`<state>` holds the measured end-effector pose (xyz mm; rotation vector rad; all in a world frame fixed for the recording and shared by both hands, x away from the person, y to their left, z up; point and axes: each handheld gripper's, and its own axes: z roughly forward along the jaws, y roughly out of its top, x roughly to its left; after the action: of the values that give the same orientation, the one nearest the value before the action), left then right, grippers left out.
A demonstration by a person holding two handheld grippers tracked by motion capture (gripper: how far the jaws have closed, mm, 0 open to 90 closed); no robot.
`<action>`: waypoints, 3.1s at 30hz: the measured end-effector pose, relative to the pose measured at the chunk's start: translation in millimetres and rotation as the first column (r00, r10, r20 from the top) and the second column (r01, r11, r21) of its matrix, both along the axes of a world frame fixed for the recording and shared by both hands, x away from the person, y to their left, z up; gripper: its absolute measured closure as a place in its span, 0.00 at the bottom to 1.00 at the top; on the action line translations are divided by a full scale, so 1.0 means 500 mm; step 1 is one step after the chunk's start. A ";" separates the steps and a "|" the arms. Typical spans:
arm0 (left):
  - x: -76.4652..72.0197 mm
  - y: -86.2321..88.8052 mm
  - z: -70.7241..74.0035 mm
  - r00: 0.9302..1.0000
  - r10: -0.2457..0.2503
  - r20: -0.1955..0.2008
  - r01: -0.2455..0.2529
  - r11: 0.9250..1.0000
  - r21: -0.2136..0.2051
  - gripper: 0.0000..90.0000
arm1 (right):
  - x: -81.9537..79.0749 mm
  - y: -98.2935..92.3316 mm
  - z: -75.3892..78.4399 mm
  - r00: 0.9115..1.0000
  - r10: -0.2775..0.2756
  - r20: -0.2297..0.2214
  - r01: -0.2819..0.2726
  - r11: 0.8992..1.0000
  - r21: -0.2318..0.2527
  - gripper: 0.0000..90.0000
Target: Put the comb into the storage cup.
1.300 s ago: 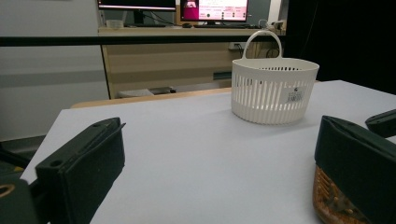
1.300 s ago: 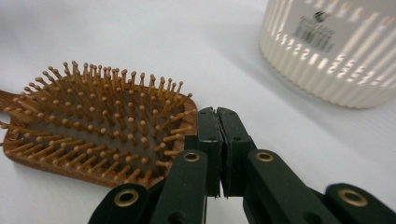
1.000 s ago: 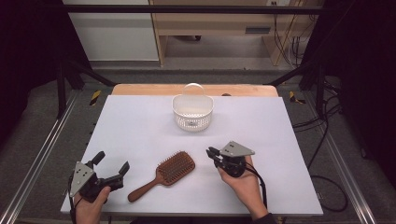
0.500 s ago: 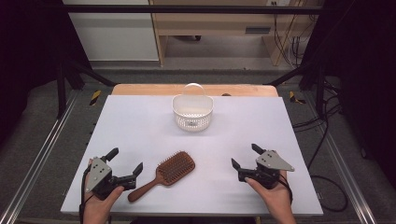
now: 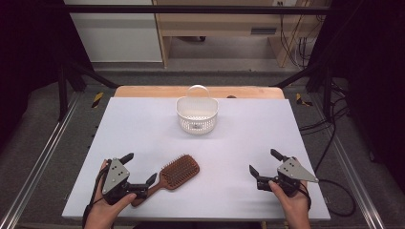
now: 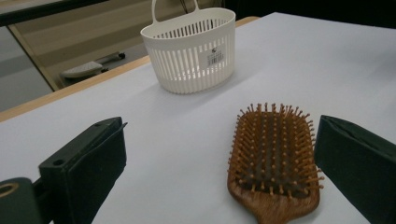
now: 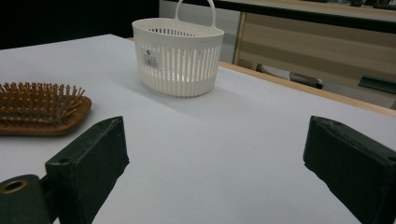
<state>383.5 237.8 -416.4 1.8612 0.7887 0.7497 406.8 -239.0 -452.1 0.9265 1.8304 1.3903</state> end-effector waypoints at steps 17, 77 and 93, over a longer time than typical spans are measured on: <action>0.025 0.002 -0.035 0.987 -0.103 -0.125 0.107 0.994 0.024 0.04 | 0.003 -0.001 -0.012 0.999 -0.048 -0.004 0.048 0.999 0.007 0.07; 0.056 -0.005 -0.005 0.948 -0.060 -0.311 0.092 0.992 0.088 0.04 | -0.001 -0.006 -0.010 0.997 -0.074 0.023 0.074 0.997 0.019 0.05; 0.065 -0.034 -0.027 0.912 -0.077 -0.402 0.159 0.972 0.174 0.04 | 0.000 -0.005 -0.011 0.997 -0.072 0.019 0.072 0.997 0.017 0.05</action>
<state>416.2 220.6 -430.0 2.2646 0.8626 0.3903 406.8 -241.5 -457.6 0.9748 1.7563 1.3675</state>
